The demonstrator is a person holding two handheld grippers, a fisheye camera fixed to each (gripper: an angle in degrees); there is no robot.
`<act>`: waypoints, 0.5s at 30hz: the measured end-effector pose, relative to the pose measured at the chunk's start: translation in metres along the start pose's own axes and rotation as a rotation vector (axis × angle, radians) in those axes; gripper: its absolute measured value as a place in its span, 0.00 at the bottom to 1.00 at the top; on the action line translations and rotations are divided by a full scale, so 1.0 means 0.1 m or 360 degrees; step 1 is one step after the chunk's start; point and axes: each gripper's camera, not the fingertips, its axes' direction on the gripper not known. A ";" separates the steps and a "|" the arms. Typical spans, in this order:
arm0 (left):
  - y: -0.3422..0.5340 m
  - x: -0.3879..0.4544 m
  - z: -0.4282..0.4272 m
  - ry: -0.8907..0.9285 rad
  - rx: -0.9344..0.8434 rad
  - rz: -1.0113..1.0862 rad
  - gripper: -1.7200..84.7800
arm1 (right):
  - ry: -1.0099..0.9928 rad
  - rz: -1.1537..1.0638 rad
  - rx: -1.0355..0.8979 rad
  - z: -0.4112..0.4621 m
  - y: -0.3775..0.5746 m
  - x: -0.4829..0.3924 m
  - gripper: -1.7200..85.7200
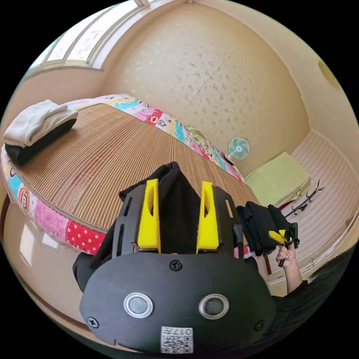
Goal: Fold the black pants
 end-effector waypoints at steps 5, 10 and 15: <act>-0.27 0.03 1.10 0.0461 -0.0607 -0.0084 0.06 | -0.0085 0.0048 0.0041 0.01 0.18 0.10 0.15; 0.47 1.62 0.86 0.0313 -0.0564 0.0587 0.04 | 0.0112 -0.0067 0.0009 0.09 -0.04 -0.21 0.19; 1.40 2.24 0.82 0.0375 -0.0661 0.0741 0.05 | 0.0189 -0.0207 -0.0313 0.84 -0.80 -0.22 0.25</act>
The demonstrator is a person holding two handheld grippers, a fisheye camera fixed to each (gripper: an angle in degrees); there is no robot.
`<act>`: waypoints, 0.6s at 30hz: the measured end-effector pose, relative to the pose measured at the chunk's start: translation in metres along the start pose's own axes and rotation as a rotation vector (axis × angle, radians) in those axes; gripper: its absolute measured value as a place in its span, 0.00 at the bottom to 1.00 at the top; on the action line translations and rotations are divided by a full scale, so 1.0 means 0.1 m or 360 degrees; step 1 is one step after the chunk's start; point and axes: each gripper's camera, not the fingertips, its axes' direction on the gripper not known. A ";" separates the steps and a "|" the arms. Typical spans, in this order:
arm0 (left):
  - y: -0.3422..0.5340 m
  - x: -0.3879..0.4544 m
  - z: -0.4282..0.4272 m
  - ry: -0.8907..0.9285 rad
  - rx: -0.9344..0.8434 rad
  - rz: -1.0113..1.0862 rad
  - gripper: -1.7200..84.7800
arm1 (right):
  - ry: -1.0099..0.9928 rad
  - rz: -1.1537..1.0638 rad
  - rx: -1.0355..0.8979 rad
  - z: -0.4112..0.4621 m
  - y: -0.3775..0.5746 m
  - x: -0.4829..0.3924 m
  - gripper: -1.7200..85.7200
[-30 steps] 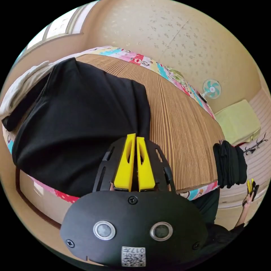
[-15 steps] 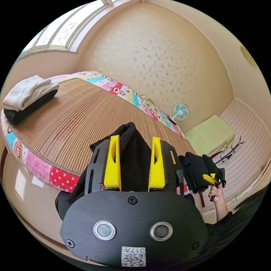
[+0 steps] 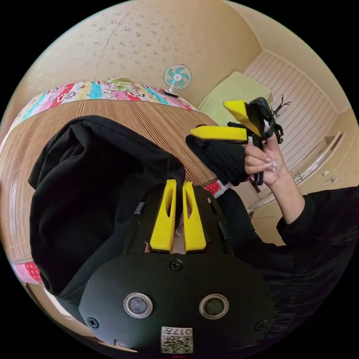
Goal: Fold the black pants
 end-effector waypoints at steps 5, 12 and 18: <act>0.28 0.40 0.04 -0.0041 -0.0127 0.0076 0.06 | 0.0306 0.0040 -0.0442 1.04 -0.50 0.32 0.22; 0.36 -0.04 -1.23 -0.0103 0.0214 -0.0365 0.16 | -0.0795 0.0558 0.0103 0.28 0.21 1.33 0.07; 0.01 -0.65 -1.60 0.0228 0.0281 -0.0701 0.20 | -0.1315 0.0454 0.0317 -0.17 0.77 1.32 0.04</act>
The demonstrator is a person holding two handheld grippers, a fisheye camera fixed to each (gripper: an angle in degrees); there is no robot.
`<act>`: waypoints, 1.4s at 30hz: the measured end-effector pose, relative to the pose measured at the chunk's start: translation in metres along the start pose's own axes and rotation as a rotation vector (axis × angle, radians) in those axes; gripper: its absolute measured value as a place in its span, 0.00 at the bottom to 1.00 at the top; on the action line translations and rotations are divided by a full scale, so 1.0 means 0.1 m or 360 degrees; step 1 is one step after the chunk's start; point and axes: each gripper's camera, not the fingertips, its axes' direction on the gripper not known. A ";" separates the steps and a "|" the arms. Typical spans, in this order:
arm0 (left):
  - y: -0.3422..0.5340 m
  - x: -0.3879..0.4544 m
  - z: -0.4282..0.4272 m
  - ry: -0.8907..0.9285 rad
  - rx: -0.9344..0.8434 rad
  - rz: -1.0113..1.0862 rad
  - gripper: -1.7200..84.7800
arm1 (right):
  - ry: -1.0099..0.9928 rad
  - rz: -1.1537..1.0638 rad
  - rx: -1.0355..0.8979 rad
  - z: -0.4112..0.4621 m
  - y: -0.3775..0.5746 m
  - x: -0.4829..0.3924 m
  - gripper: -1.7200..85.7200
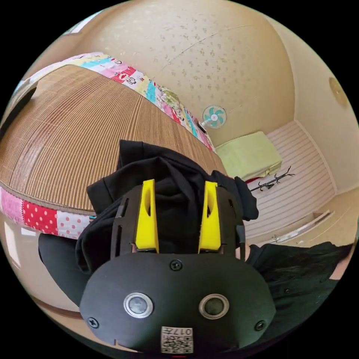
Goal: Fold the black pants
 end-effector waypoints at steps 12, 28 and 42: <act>0.14 0.63 -0.89 0.0570 0.0178 0.0050 0.03 | -0.0215 -0.0256 0.0007 -0.44 0.07 -1.07 0.02; -1.94 3.01 -3.36 0.0287 0.0984 0.0778 0.04 | -0.0068 -0.1210 0.0824 -0.96 -1.34 -4.03 0.02; -2.66 -0.19 -0.60 -0.0540 0.0011 0.0111 0.16 | 0.2214 -0.0578 -0.0135 -0.57 -2.17 -0.50 0.14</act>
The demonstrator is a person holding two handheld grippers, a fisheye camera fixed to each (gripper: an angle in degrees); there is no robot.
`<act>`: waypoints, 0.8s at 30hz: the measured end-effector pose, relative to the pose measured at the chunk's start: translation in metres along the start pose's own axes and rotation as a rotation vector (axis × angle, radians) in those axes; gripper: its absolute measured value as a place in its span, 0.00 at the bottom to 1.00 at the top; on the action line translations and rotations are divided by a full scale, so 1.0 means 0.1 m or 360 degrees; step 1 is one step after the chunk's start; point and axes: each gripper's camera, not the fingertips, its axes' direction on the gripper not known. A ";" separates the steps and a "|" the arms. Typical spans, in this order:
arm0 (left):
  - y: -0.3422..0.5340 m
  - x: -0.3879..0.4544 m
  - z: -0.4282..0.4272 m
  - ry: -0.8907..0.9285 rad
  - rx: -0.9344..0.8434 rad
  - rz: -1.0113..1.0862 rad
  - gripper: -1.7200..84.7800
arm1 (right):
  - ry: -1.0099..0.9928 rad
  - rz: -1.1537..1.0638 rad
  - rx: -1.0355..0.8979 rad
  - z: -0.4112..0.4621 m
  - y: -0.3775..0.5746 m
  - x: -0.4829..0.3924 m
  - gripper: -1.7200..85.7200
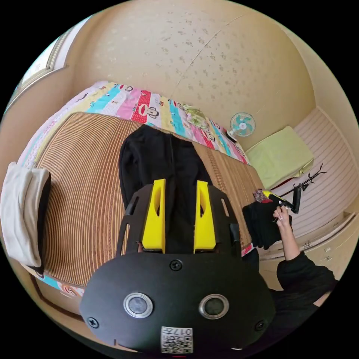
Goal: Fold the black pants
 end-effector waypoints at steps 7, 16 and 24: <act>2.20 -0.29 0.15 -0.0019 0.0102 -0.0321 0.19 | -0.0488 0.0313 -0.0246 1.47 1.59 -0.25 0.20; 2.27 -0.20 0.10 0.0544 -0.0206 -0.0417 0.03 | -0.0628 0.0256 -0.0112 1.32 1.84 -0.43 0.07; 2.17 -0.73 -2.09 0.0800 0.0511 -0.0302 0.02 | -0.0359 0.0506 0.0295 0.39 1.94 0.51 0.08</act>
